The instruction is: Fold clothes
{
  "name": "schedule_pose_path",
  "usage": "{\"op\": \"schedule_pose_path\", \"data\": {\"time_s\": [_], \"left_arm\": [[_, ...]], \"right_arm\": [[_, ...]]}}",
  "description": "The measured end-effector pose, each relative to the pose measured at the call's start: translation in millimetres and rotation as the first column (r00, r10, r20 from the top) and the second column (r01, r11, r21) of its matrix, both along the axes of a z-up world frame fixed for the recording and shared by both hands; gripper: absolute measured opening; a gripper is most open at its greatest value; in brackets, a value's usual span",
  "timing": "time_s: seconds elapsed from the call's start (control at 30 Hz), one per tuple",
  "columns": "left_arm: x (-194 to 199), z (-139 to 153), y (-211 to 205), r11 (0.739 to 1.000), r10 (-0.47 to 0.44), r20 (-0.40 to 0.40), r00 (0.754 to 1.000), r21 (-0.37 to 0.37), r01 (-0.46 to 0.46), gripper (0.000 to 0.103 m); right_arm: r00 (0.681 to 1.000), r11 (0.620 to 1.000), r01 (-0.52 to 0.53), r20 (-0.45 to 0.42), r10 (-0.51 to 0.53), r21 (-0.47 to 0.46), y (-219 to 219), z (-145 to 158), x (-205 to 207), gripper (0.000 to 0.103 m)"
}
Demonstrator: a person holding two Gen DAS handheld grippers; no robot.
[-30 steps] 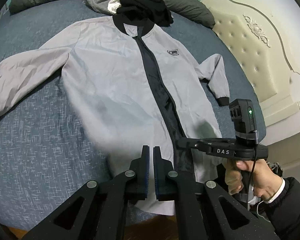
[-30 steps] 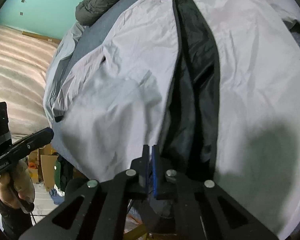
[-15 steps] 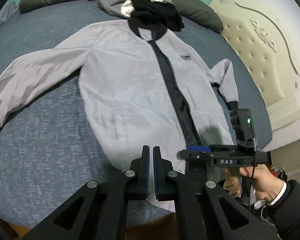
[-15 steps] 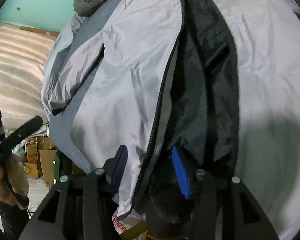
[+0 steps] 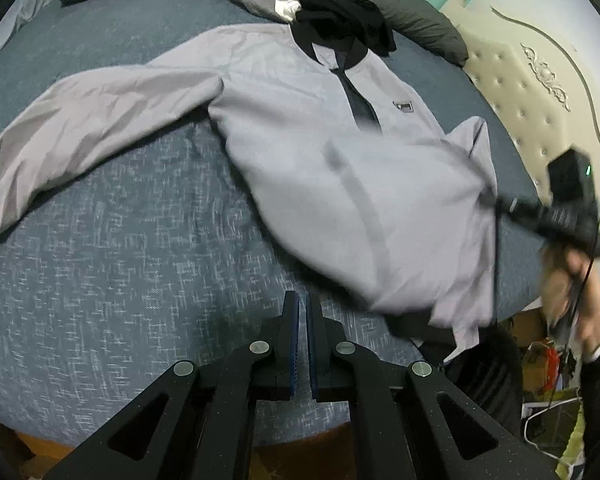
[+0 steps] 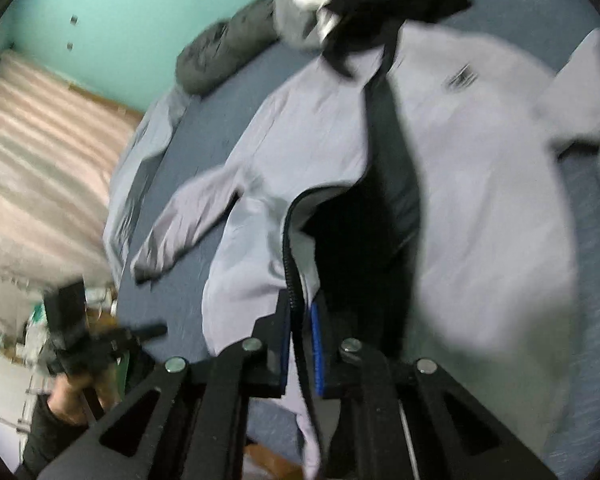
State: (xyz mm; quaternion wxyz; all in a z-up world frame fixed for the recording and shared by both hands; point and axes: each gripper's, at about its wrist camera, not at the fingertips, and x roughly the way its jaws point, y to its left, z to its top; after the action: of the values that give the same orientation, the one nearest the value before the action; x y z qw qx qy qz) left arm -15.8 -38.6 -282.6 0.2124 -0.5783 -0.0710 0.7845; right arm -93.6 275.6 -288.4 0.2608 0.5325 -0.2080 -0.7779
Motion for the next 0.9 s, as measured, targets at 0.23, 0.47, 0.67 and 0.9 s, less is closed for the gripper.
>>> {"op": "schedule_pose_path", "data": {"time_s": [0.23, 0.47, 0.67, 0.9], "left_arm": [[2, -22, 27, 0.999, -0.047, 0.032, 0.998, 0.023, 0.047, 0.021], [-1, -48, 68, 0.994, -0.098, 0.049, 0.994, 0.057, 0.096, 0.04], [-21, -74, 80, 0.995, -0.045, 0.074, 0.996, 0.092, 0.038, 0.04], [-35, -93, 95, 0.991, -0.073, 0.071, 0.995, 0.122, 0.064, 0.028]], "right_arm": [[0.998, 0.995, 0.07, -0.008, -0.069, 0.076, 38, 2, -18, 0.007], [0.994, 0.988, 0.103, 0.015, -0.105, 0.114, 57, -14, -23, 0.007], [0.993, 0.986, 0.106, 0.036, -0.112, 0.127, 65, -25, -22, 0.007], [0.991, 0.986, 0.113, 0.058, -0.121, 0.125, 72, -35, -21, 0.007]]}}
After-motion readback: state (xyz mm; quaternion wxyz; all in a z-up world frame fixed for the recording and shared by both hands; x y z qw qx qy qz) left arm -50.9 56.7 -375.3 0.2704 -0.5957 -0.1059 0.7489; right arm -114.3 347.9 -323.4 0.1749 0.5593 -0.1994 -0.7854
